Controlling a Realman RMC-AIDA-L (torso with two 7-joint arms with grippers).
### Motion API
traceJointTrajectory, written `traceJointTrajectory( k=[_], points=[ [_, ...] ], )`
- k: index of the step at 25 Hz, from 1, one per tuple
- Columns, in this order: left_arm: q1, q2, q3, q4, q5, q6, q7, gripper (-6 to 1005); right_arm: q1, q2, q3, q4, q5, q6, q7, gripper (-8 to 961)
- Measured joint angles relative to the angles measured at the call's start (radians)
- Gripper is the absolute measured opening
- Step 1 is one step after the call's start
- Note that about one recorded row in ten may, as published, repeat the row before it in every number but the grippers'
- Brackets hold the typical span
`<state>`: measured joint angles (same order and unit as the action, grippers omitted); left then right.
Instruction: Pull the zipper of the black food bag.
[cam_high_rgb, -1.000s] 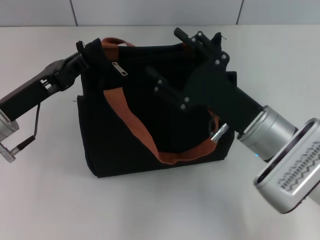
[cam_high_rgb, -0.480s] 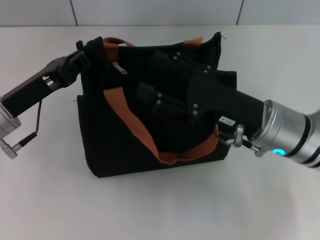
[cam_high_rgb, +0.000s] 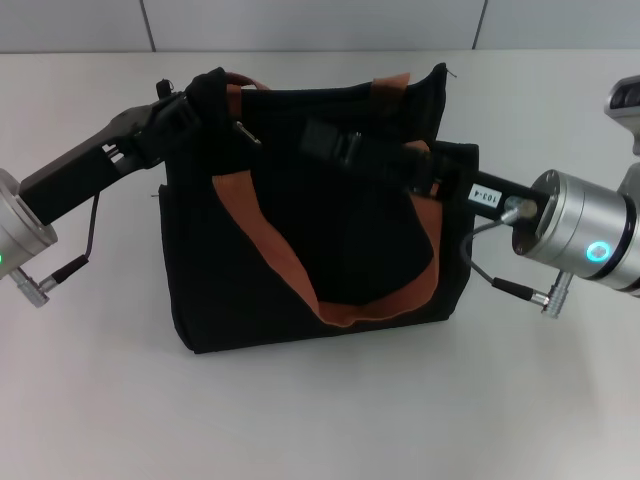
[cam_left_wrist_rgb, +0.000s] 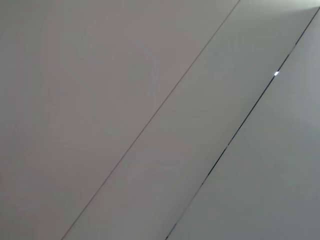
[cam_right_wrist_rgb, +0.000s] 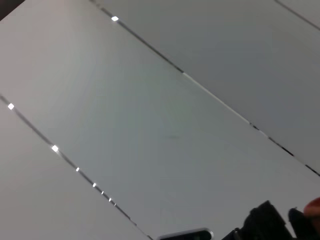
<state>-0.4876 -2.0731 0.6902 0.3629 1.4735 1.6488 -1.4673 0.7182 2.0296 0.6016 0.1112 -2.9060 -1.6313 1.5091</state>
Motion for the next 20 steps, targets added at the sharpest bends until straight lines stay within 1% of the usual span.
traceJointTrajectory(
  k=[5,8,9,14,20],
  points=[
    [-0.012,-0.001,0.003,0.0,0.002,0.0,0.003,45,0.022,0.004,-0.001,-0.008,0.0,0.005,0.073,728],
    [-0.021,-0.001,0.012,0.0,0.003,0.0,0.004,46,0.041,0.014,-0.005,-0.02,-0.003,0.017,0.101,728],
    [-0.024,-0.001,0.015,0.0,0.003,0.0,0.005,46,0.046,0.022,-0.005,-0.026,-0.004,0.032,0.108,727],
    [-0.025,-0.001,0.016,0.002,0.003,0.0,0.013,48,0.034,0.031,0.008,-0.027,0.0,0.056,0.119,726],
    [-0.027,-0.001,0.017,0.002,0.004,0.008,0.013,50,0.036,0.035,0.006,-0.022,-0.002,0.093,0.135,725]
  ],
)
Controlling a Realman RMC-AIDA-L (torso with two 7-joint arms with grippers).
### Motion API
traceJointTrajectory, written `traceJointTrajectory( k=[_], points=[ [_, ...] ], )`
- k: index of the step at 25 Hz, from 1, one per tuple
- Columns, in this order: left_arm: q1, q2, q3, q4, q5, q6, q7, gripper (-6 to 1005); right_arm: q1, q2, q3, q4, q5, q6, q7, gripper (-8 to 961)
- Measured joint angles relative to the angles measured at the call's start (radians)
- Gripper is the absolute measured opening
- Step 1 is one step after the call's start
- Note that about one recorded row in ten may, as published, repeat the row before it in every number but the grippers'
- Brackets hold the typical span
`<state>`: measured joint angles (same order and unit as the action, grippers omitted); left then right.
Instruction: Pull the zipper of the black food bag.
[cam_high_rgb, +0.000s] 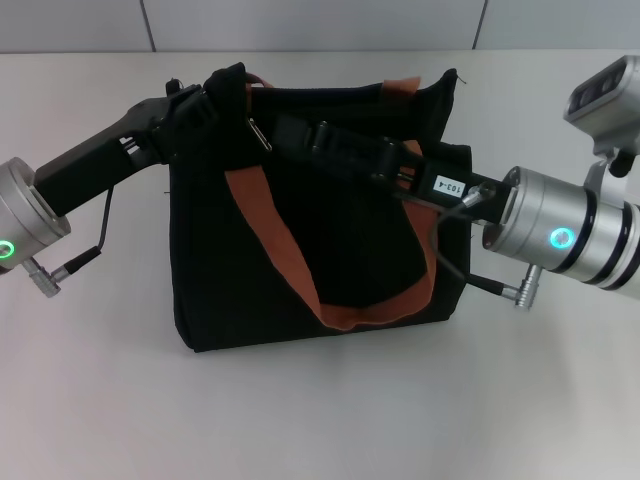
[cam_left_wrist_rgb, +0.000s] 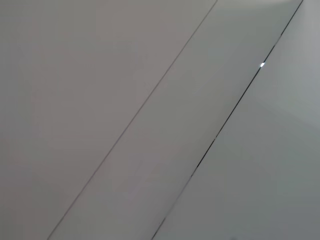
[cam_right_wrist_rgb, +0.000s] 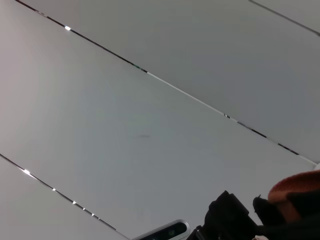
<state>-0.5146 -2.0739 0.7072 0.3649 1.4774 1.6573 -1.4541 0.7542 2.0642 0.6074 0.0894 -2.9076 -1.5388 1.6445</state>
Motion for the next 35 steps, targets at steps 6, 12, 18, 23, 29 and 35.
traceJointTrajectory(
  k=[6,12,18,23,29,35],
  points=[
    [-0.006,-0.001,0.0,-0.001,0.0,0.032,0.0,52,0.017,0.011,0.005,0.004,-0.003,0.02,0.002,726],
    [-0.009,-0.003,0.0,-0.001,0.0,0.037,0.0,54,0.024,0.012,-0.001,0.014,-0.008,0.009,0.0,725],
    [-0.011,-0.003,0.0,-0.001,0.0,0.038,0.0,56,0.023,0.011,-0.001,0.01,-0.009,0.043,0.009,724],
    [-0.016,-0.003,0.0,-0.002,0.0,0.038,0.001,58,0.036,0.011,-0.012,0.023,-0.009,0.05,0.013,724],
    [-0.018,-0.003,0.009,-0.002,0.0,0.033,0.001,60,0.035,0.012,-0.019,0.023,-0.007,0.031,0.005,723],
    [-0.021,-0.003,0.009,-0.001,-0.001,0.031,0.001,62,0.04,0.013,-0.023,0.021,-0.009,0.011,-0.009,724]
  ],
)
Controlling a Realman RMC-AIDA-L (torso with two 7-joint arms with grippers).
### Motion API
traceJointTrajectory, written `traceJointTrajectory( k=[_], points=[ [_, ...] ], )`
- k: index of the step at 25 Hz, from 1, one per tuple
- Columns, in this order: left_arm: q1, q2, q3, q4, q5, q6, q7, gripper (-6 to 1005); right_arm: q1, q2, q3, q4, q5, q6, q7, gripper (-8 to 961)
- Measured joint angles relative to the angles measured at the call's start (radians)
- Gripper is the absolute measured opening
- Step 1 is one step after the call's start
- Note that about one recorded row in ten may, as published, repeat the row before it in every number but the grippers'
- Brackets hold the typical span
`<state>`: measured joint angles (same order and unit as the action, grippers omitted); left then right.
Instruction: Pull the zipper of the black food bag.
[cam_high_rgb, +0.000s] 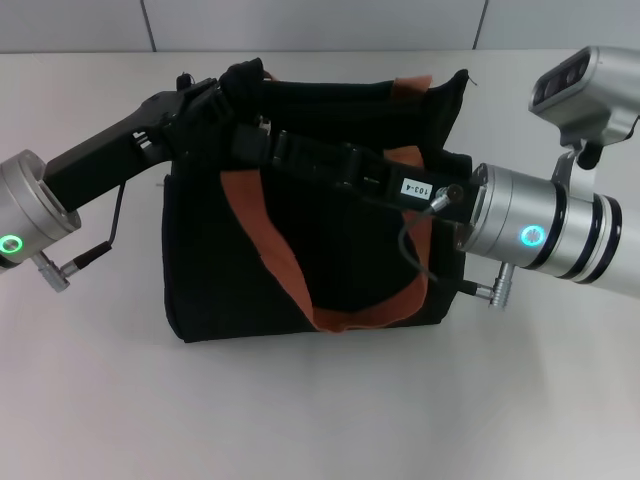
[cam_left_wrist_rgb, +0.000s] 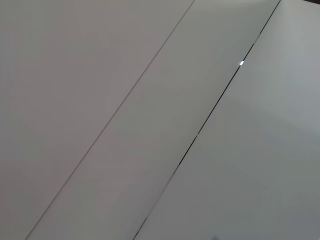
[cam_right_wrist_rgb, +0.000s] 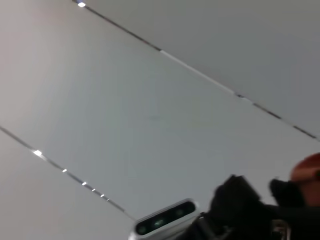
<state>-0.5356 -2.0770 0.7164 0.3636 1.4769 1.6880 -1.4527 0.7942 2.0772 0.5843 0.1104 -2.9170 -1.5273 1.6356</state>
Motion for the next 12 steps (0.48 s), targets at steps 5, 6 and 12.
traceJointTrajectory(
  k=[5,6,12],
  points=[
    [0.0,0.0,0.0,0.0,-0.001,-0.005,0.0,64,-0.007,0.0,0.007,-0.003,0.004,0.009,0.011,724],
    [-0.001,0.0,0.0,0.0,-0.001,-0.009,0.001,64,-0.007,0.0,0.007,-0.003,0.004,0.01,0.009,724],
    [-0.002,-0.001,0.0,0.0,-0.001,-0.011,0.002,66,-0.012,0.001,0.01,-0.002,0.005,0.032,0.005,723]
  ],
)
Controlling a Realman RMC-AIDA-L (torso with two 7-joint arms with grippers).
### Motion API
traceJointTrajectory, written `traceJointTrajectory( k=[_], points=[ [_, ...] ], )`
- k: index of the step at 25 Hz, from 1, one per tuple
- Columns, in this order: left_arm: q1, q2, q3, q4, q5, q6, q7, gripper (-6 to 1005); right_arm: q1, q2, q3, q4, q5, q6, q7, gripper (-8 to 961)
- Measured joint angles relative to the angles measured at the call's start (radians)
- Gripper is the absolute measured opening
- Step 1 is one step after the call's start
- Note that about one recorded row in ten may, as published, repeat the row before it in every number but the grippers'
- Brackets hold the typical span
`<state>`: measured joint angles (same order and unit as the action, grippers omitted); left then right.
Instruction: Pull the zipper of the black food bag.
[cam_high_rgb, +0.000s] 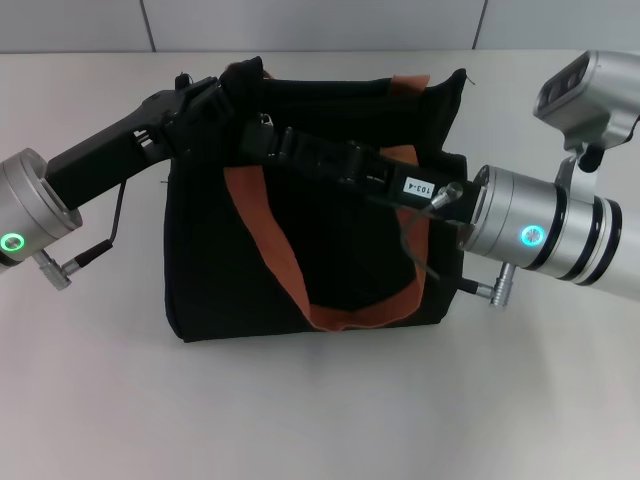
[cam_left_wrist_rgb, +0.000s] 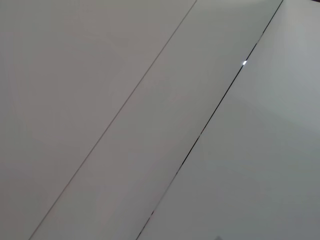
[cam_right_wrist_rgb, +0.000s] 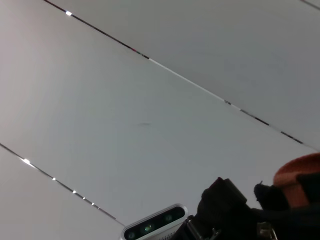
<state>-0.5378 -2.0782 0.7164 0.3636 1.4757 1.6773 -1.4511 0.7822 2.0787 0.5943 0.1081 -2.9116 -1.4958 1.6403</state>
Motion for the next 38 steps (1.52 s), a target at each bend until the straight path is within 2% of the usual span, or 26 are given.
traceJointTrajectory(
  k=[16,21,32,38],
  points=[
    [0.001,0.0,0.001,0.0,-0.001,-0.001,0.0,72,-0.001,0.003,0.013,0.012,0.003,0.018,-0.037,718],
    [0.002,0.0,0.002,0.0,-0.001,-0.001,0.0,74,-0.007,0.004,0.024,0.025,0.006,0.026,-0.061,537],
    [0.001,0.0,0.002,0.0,-0.006,-0.002,0.004,78,0.003,0.005,0.021,0.027,0.0,0.08,-0.047,294],
    [0.001,0.0,0.001,0.0,-0.006,-0.004,0.009,80,-0.005,0.005,0.022,0.027,0.002,0.08,-0.046,91]
  ],
)
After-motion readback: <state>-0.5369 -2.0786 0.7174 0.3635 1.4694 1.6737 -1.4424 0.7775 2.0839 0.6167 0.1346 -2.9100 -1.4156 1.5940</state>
